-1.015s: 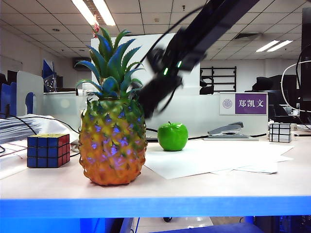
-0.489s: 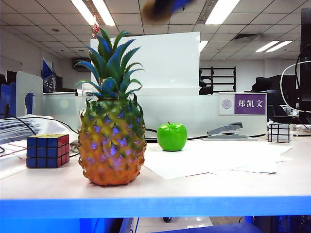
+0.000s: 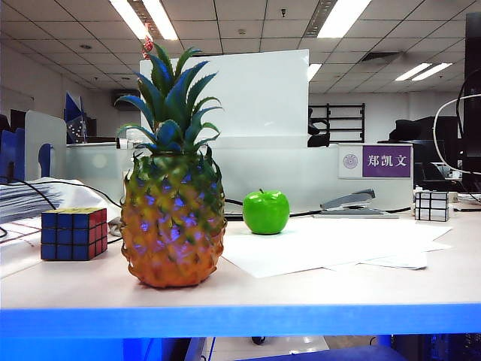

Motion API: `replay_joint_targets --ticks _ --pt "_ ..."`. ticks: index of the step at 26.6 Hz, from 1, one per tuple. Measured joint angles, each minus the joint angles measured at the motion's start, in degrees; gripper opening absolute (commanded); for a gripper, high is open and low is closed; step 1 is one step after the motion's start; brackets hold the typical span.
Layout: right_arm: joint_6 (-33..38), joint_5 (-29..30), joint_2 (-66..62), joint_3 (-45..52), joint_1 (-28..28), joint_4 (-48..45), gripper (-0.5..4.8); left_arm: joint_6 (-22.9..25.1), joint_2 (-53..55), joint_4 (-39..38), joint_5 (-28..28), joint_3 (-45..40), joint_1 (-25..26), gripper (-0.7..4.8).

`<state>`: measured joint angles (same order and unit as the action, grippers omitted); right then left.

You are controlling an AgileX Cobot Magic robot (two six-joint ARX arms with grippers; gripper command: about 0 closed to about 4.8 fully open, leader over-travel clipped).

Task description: Arrange all the fruits from large to small from left to right in a row.

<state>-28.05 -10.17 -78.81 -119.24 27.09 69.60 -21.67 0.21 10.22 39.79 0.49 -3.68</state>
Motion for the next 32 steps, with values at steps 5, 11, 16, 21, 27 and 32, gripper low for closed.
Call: replay_joint_targets --ticks 5,11,16,21,27,32 --pt "2.2 0.9 12.4 6.1 0.0 -1.9 -0.07 -0.8 0.0 0.1 0.0 0.0 0.0 1.88" --pt "6.2 3.5 28.5 17.6 0.0 -6.8 -0.07 -1.1 0.0 0.3 0.0 0.0 0.0 1.88" --pt "8.3 5.3 41.4 31.1 0.1 -13.6 -0.07 -1.2 0.0 0.7 0.0 0.0 0.0 1.88" --pt "11.5 5.3 47.4 43.8 0.1 -15.5 -0.07 -1.7 0.0 0.7 0.0 0.0 0.0 1.88" --pt "15.2 9.8 50.1 60.2 0.1 -22.9 -0.07 -2.6 0.0 1.1 0.1 0.0 0.0 1.88" --pt "19.0 11.4 51.3 75.2 0.0 -39.7 -0.07 -2.6 0.0 1.2 0.0 0.0 0.0 1.88"
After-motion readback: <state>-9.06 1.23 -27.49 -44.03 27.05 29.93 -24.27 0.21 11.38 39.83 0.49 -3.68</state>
